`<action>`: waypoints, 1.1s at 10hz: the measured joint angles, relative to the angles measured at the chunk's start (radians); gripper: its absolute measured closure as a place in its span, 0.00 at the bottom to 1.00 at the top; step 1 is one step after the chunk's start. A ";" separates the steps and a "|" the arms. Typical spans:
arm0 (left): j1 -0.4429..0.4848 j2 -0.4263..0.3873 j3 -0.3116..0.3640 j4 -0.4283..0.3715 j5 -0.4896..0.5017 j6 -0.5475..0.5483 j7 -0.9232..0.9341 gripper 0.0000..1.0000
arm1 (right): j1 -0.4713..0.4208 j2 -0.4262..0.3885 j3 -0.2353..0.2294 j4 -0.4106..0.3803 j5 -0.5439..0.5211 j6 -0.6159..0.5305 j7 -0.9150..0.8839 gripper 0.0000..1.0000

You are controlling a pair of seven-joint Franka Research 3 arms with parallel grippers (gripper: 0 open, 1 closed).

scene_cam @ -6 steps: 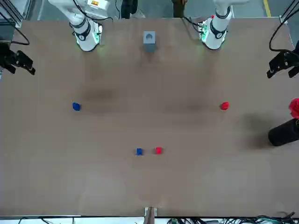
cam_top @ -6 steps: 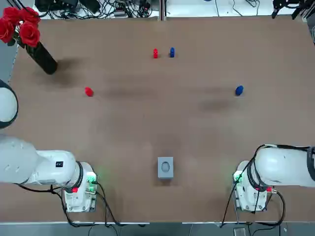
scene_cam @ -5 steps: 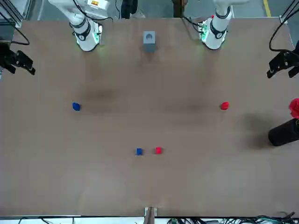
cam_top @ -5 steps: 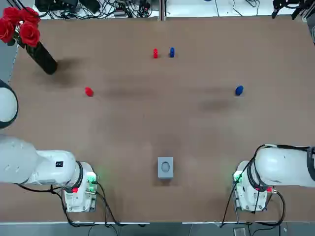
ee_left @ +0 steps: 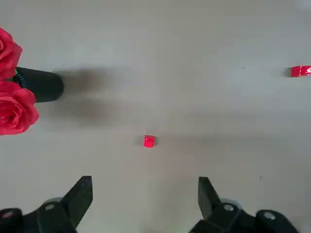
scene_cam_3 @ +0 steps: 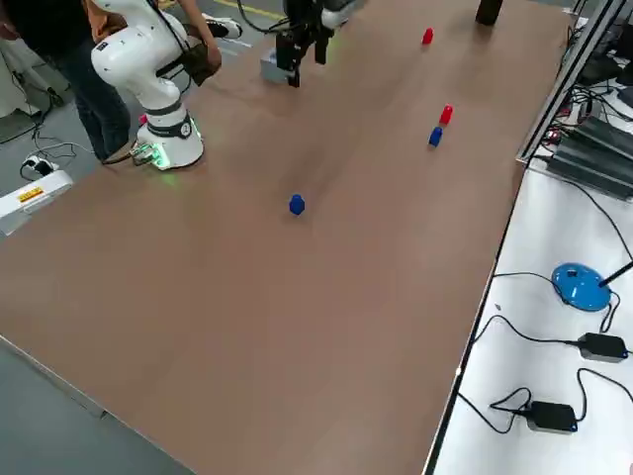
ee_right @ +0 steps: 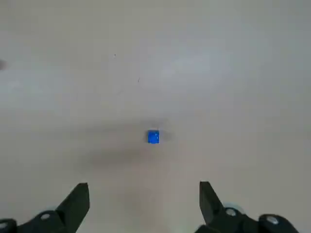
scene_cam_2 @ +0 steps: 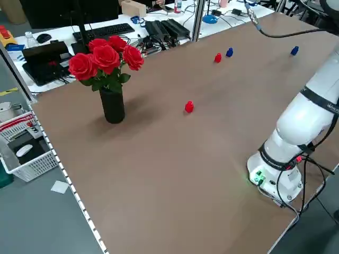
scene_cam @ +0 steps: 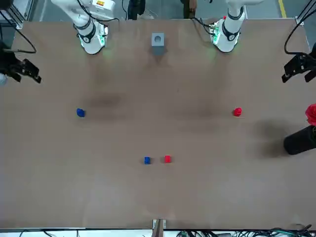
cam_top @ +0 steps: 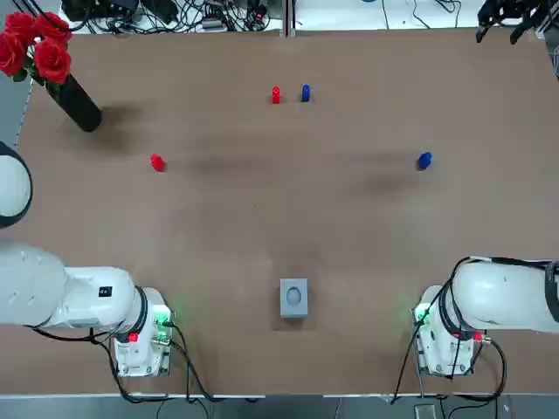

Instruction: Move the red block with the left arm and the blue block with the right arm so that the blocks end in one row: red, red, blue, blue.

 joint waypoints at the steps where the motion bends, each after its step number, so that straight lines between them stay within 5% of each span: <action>1: 0.000 0.006 0.000 -0.003 0.000 0.002 0.000 0.04 | 0.000 0.001 -0.010 -0.067 0.000 0.071 0.000 0.00; 5: -0.009 0.024 -0.005 -0.164 0.000 0.159 0.000 0.02 | 0.008 0.035 -0.016 -0.342 0.000 0.420 -0.002 0.02; 11: -0.011 0.039 -0.012 -0.583 0.000 0.577 0.000 0.03 | 0.015 0.293 -0.016 -0.543 0.000 0.889 -0.002 0.21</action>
